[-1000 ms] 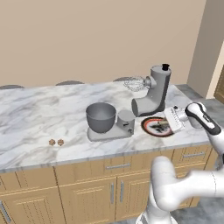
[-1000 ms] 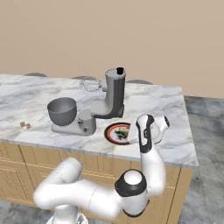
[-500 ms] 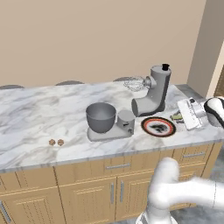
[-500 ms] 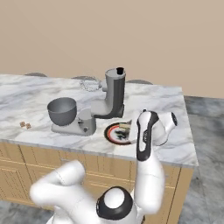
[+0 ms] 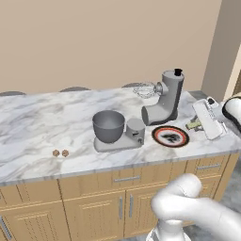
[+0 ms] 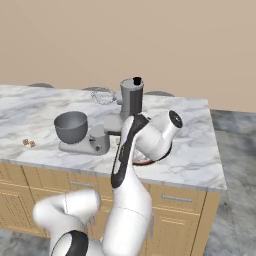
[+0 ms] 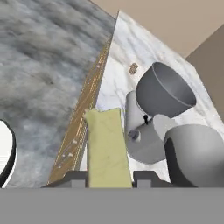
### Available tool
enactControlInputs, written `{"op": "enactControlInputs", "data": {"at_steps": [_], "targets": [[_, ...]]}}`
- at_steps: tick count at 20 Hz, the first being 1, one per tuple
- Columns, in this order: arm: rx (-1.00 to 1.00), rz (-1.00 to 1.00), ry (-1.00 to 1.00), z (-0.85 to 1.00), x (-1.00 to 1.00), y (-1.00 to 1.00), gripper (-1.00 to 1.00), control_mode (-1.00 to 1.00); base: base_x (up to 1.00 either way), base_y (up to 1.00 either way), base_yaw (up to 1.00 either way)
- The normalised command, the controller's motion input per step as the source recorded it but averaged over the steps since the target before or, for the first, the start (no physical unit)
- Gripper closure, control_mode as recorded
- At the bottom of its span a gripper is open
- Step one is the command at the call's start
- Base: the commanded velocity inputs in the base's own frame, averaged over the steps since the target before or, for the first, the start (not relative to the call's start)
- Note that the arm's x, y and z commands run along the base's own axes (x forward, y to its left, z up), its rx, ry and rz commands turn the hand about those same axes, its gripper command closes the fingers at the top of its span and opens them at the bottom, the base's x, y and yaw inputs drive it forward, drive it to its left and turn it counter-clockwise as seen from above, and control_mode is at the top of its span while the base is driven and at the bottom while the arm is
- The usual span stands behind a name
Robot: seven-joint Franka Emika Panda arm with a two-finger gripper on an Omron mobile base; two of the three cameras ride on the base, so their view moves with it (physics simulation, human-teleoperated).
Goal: Add butter and sugar cubes to the stand mixer bowl and then turn on the stand mixer to begin making frosting.
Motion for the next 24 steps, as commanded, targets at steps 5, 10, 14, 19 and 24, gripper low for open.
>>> {"op": "enactControlInputs", "data": {"at_steps": [5,10,14,19,24], "targets": [[-0.42,0.0,-0.02,0.59,-0.62,1.0,1.0,-1.0,0.0,0.0,0.0],[-0.38,0.0,0.0,0.47,-0.08,1.0,1.0,-1.0,0.0,0.0,0.0],[-0.32,0.0,0.07,0.37,0.34,0.99,1.0,-1.0,0.0,0.0,0.0],[-0.25,-0.02,0.17,0.17,0.73,0.82,1.0,-1.0,0.0,0.0,0.0],[-0.11,-0.06,0.17,0.0,0.83,0.62,1.0,-1.0,0.0,0.0,0.0]]}}
